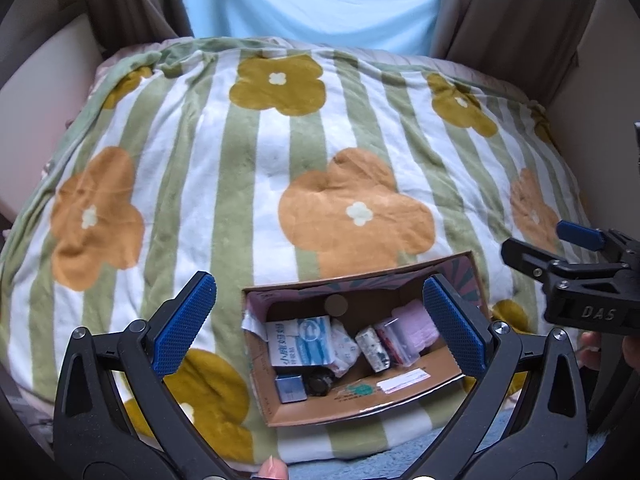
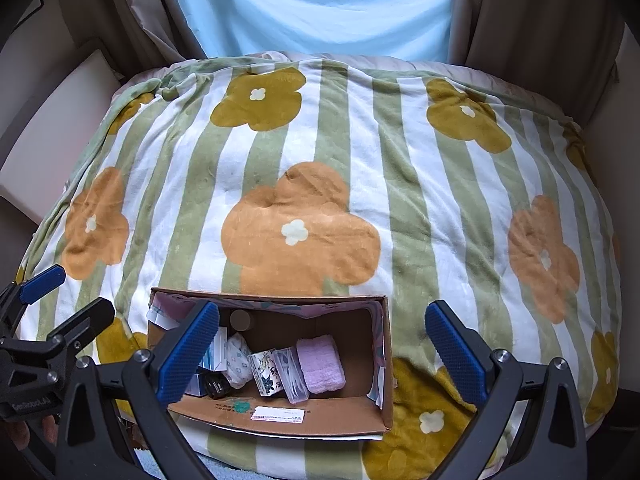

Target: Organize objects

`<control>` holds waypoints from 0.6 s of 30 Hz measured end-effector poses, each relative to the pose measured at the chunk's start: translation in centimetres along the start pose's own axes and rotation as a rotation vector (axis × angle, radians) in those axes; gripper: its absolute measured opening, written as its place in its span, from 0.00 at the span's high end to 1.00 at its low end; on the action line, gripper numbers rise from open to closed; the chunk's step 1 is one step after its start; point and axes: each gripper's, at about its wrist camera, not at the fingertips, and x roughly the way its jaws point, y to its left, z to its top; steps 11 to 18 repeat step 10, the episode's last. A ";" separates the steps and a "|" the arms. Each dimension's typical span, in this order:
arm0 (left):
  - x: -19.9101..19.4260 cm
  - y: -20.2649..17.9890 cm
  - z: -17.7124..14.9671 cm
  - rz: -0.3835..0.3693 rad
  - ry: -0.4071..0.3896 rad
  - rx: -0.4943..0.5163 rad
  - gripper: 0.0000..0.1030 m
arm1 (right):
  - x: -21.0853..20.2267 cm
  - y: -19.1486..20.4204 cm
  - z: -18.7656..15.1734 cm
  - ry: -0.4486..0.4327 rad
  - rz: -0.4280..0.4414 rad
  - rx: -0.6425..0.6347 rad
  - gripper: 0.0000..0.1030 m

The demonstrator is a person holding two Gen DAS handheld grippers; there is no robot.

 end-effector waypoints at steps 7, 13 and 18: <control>-0.1 -1.0 0.0 -0.009 -0.019 0.029 0.00 | 0.0 0.0 0.1 -0.003 -0.001 0.001 0.00; 0.2 -0.8 0.1 -0.007 -0.013 0.018 0.00 | -0.1 -0.1 0.0 -0.002 -0.001 0.001 0.00; 0.2 -0.8 0.1 -0.007 -0.013 0.018 0.00 | -0.1 -0.1 0.0 -0.002 -0.001 0.001 0.00</control>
